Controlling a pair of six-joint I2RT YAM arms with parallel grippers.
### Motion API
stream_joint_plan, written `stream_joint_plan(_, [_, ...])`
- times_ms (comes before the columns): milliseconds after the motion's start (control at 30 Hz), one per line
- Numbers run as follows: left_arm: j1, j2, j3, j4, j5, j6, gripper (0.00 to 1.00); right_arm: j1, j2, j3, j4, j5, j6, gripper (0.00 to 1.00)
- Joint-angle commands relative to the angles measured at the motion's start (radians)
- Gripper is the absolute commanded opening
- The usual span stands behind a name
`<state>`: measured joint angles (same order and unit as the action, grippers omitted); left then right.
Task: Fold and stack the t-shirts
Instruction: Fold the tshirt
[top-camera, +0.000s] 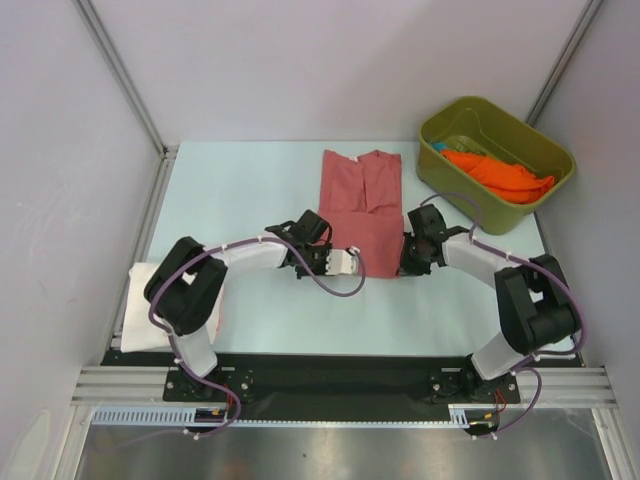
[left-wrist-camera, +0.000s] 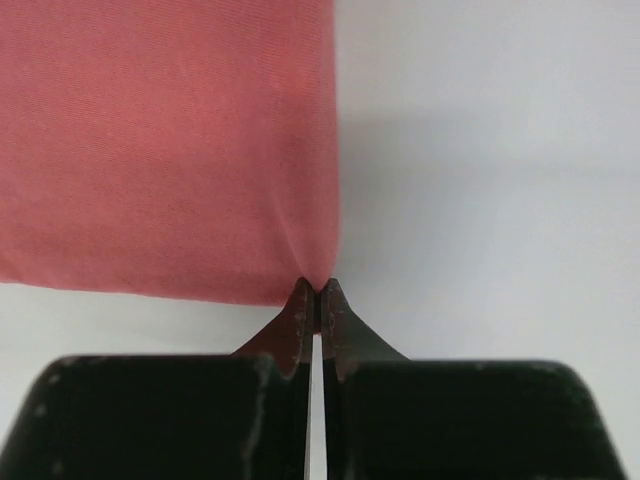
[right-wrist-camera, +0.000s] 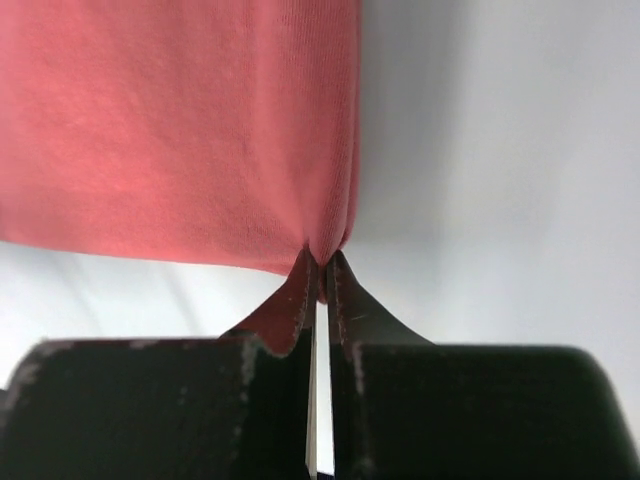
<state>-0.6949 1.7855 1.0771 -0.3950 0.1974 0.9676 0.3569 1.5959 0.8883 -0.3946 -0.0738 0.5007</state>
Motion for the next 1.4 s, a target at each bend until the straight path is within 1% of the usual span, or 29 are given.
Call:
stream_joint_plan(0, [-0.006,-0.101,0.015,-0.163,0.06,-0.061,0.0,0.037,-0.117,-0.023,-0.137,-0.017,-0.001,0.0])
stream_joint_plan(67, [-0.008,-0.138,0.012,-0.234,0.074,-0.101,0.0,0.066,-0.157,-0.029,-0.196,-0.02,0.009,0.0])
stream_joint_plan(100, [-0.008,-0.17,0.018,-0.269,0.094,-0.118,0.0,0.095,-0.201,-0.037,-0.261,-0.033,0.022,0.0])
stream_joint_plan(133, [-0.008,-0.185,0.026,-0.341,0.105,-0.136,0.0,0.112,-0.223,-0.038,-0.297,-0.04,0.035,0.0])
stream_joint_plan(167, [-0.008,-0.202,0.032,-0.378,0.118,-0.162,0.0,0.131,-0.25,-0.038,-0.332,-0.046,0.044,0.0])
stream_joint_plan(200, [-0.008,-0.245,0.032,-0.412,0.143,-0.17,0.0,0.172,-0.295,-0.037,-0.402,-0.066,0.058,0.0])
stream_joint_plan(267, [-0.012,-0.29,0.033,-0.528,0.174,-0.176,0.0,0.217,-0.341,-0.031,-0.473,-0.092,0.11,0.0])
stream_joint_plan(300, [-0.014,-0.308,0.04,-0.572,0.191,-0.172,0.0,0.235,-0.379,-0.025,-0.542,-0.13,0.131,0.0])
stream_joint_plan(333, [-0.014,-0.346,0.059,-0.661,0.239,-0.162,0.0,0.275,-0.395,-0.002,-0.576,-0.15,0.16,0.0])
stream_joint_plan(400, [-0.012,-0.379,0.087,-0.737,0.293,-0.162,0.0,0.286,-0.416,0.04,-0.666,-0.207,0.176,0.0])
stream_joint_plan(433, [-0.009,-0.391,0.105,-0.799,0.319,-0.161,0.0,0.281,-0.416,0.07,-0.69,-0.214,0.177,0.0])
stream_joint_plan(467, [0.009,-0.399,0.148,-0.812,0.354,-0.17,0.0,0.271,-0.406,0.133,-0.71,-0.218,0.155,0.0])
stream_joint_plan(500, [0.027,-0.391,0.173,-0.817,0.364,-0.179,0.0,0.249,-0.374,0.168,-0.733,-0.218,0.138,0.0])
stream_joint_plan(533, [0.081,-0.376,0.202,-0.811,0.37,-0.187,0.0,0.196,-0.349,0.196,-0.734,-0.216,0.113,0.0])
stream_joint_plan(600, [0.136,-0.286,0.3,-0.783,0.358,-0.199,0.0,0.121,-0.301,0.251,-0.704,-0.201,0.033,0.0])
stream_joint_plan(633, [0.17,-0.247,0.338,-0.757,0.338,-0.208,0.0,0.085,-0.245,0.265,-0.682,-0.193,0.01,0.0])
stream_joint_plan(667, [0.181,-0.168,0.415,-0.745,0.306,-0.207,0.0,0.018,-0.219,0.297,-0.652,-0.189,-0.029,0.0])
stream_joint_plan(733, [0.208,-0.094,0.483,-0.67,0.28,-0.223,0.0,-0.033,-0.157,0.339,-0.54,-0.156,-0.056,0.0])
stream_joint_plan(767, [0.215,-0.056,0.556,-0.653,0.272,-0.231,0.0,-0.073,-0.087,0.359,-0.502,-0.14,-0.068,0.0])
stream_joint_plan(800, [0.221,0.036,0.601,-0.628,0.245,-0.246,0.0,-0.096,-0.05,0.417,-0.437,-0.124,-0.077,0.0])
stream_joint_plan(833, [0.23,0.082,0.704,-0.628,0.237,-0.277,0.0,-0.111,-0.012,0.446,-0.412,-0.121,-0.08,0.0])
stream_joint_plan(867, [0.233,0.125,0.762,-0.631,0.232,-0.289,0.0,-0.137,0.066,0.475,-0.376,-0.098,-0.085,0.0])
stream_joint_plan(900, [0.236,0.214,0.815,-0.624,0.225,-0.303,0.0,-0.148,0.097,0.535,-0.357,-0.087,-0.083,0.0])
stream_joint_plan(933, [0.244,0.25,0.919,-0.611,0.208,-0.341,0.0,-0.156,0.128,0.557,-0.339,-0.083,-0.08,0.0])
stream_joint_plan(1000, [0.247,0.331,1.025,-0.602,0.169,-0.371,0.0,-0.18,0.194,0.589,-0.279,-0.064,-0.067,0.0])
stream_joint_plan(1033, [0.248,0.401,1.12,-0.604,0.154,-0.388,0.0,-0.188,0.211,0.613,-0.262,-0.061,-0.054,0.0])
stream_joint_plan(1133, [0.255,0.484,1.202,-0.576,0.108,-0.412,0.0,-0.197,0.277,0.656,-0.214,-0.049,-0.039,0.0])
stream_joint_plan(1367, [0.258,0.54,1.161,-0.461,0.039,-0.451,0.0,-0.214,0.401,0.736,-0.167,-0.021,-0.004,0.0])
